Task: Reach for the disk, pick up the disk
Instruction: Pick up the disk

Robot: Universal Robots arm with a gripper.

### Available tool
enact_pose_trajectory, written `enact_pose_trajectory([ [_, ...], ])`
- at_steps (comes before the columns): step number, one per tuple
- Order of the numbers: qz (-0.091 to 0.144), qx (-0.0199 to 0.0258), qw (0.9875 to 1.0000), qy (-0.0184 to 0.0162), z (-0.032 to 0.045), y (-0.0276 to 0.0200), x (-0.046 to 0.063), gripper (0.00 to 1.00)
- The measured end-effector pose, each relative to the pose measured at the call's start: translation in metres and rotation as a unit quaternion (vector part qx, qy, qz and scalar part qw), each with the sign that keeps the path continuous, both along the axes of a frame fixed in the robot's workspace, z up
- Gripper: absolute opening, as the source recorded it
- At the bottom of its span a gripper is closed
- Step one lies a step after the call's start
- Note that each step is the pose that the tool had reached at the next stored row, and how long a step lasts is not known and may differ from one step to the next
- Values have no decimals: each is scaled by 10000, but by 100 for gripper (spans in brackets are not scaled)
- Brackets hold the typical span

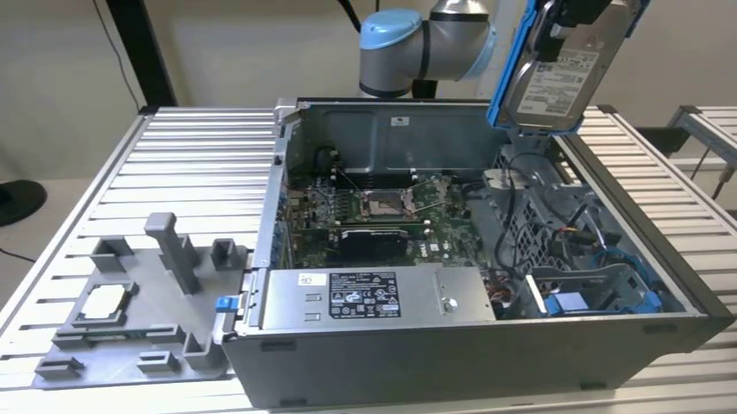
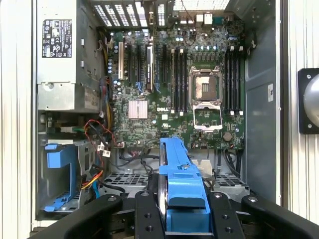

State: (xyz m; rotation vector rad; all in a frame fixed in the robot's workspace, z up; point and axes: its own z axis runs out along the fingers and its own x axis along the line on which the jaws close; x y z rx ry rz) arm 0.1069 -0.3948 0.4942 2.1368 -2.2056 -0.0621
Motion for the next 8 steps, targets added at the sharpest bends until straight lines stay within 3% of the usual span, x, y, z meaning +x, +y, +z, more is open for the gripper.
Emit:
enact_pose_trajectory([
  [8, 1, 0, 10000, -100, 0, -27, -39, 0],
])
